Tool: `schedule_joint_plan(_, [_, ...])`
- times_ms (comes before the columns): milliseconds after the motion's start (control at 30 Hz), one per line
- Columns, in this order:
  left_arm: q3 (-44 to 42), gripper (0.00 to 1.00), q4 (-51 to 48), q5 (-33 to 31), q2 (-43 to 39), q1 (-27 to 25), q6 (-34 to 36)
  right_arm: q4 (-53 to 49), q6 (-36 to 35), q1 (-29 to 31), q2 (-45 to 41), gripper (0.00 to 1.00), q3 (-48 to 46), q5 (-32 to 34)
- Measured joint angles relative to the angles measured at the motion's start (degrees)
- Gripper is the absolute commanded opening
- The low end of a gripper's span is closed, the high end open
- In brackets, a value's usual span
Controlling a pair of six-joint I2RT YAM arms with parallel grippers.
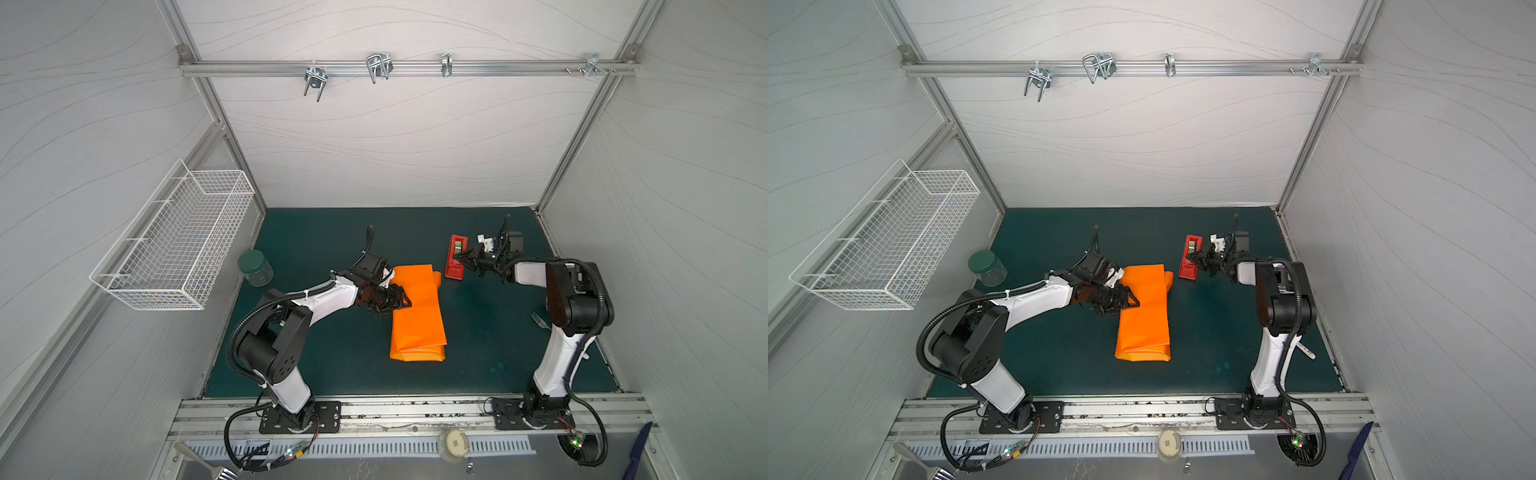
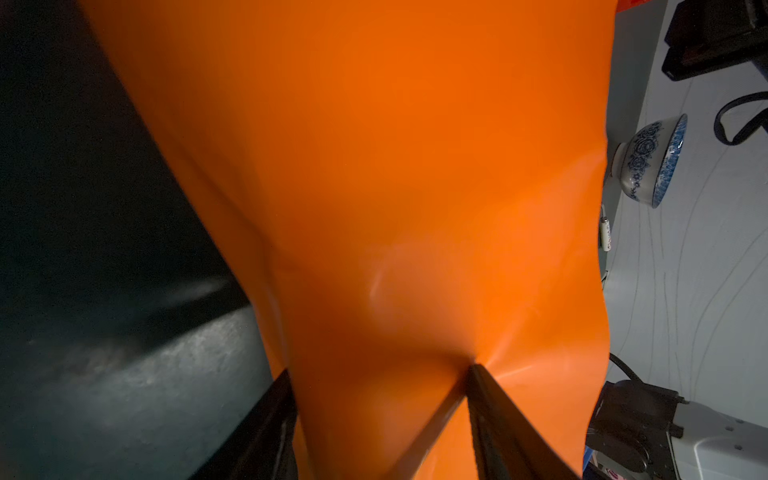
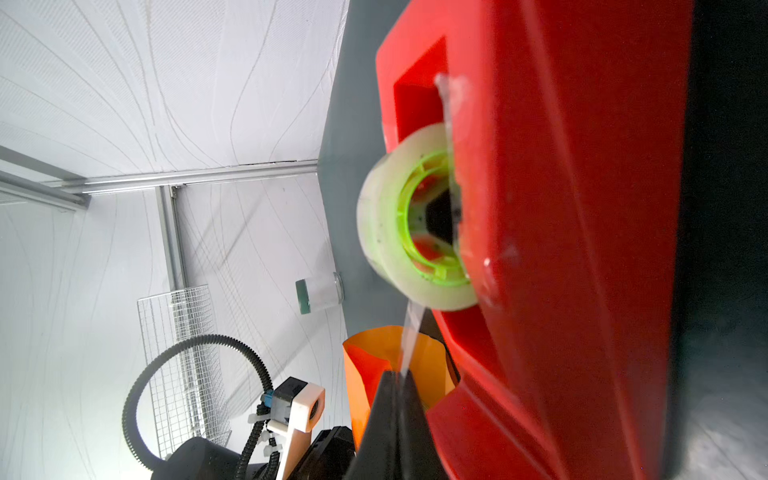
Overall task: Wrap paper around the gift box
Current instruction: 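Grasp the clear tape end at the dispenser with the right gripper, then pull the tape strip from the dispenser toward the robot with the right gripper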
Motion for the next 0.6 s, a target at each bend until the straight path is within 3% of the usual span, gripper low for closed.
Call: schedule_joint_plan(600, [0.0, 0.63, 0.0, -0.4, -0.1, -0.2, 0.0, 4.2, 1.9, 2.6, -11.8, 0.0, -14.0, 0.2])
